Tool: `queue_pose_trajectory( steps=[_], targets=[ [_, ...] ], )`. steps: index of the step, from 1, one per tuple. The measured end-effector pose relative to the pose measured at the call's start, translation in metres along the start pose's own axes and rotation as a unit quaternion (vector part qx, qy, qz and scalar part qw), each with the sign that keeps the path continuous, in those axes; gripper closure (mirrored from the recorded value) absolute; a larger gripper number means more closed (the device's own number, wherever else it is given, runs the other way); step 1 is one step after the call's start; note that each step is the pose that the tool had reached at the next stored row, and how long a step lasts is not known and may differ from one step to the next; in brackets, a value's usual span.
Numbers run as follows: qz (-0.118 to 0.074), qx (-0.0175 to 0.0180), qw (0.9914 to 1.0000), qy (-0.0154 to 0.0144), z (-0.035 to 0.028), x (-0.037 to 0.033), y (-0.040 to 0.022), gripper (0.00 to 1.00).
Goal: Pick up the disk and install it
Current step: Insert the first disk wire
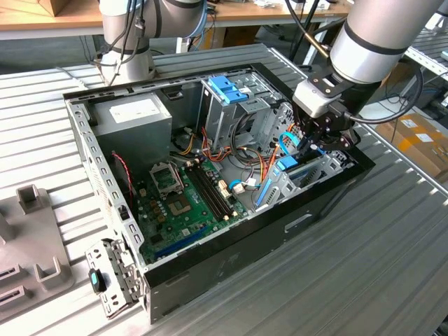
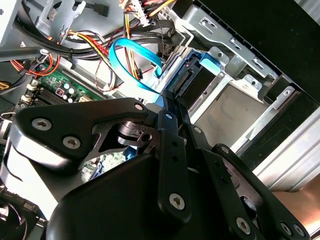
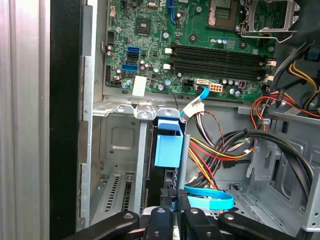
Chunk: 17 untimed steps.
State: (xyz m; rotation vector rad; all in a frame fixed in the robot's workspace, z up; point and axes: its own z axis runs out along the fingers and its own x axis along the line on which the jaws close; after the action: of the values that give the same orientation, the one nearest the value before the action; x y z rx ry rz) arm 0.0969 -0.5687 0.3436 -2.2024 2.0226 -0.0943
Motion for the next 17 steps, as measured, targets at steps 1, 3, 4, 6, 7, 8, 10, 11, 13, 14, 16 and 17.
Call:
queue_pose_trajectory(
  steps=[1,3,4,6,7,8,10,11,13,14,16,17],
  targets=[
    [0.000,0.0000,1.00000,0.0000,0.0003,0.0001,0.0000,0.84],
    [0.000,0.0000,1.00000,0.0000,0.0006,0.0002,0.0001,0.84],
    [0.000,0.0000,1.00000,0.0001,0.0007,0.0002,0.0001,0.84],
    [0.000,0.0000,1.00000,0.0001,0.0007,0.0002,0.0001,0.84],
    [0.000,0.0000,1.00000,0.0000,0.0009,0.0001,0.0001,0.84],
    [0.000,0.0000,1.00000,-0.0001,0.0015,0.0002,0.0002,0.84],
    [0.000,0.0000,1.00000,0.0001,0.0029,0.0004,0.0005,0.84],
    [0.000,0.0000,1.00000,0.0002,0.0034,0.0005,0.0005,0.84],
    [0.000,-0.0001,1.00000,0.0004,0.0043,0.0005,0.0007,0.84],
    [0.000,-0.0001,1.00000,0.0003,0.0044,0.0006,0.0007,0.84],
    [0.000,0.0000,1.00000,0.0001,0.0047,0.0006,0.0007,0.84],
    [0.000,0.0000,1.00000,0.0001,0.0047,0.0006,0.0008,0.84]
  ],
)
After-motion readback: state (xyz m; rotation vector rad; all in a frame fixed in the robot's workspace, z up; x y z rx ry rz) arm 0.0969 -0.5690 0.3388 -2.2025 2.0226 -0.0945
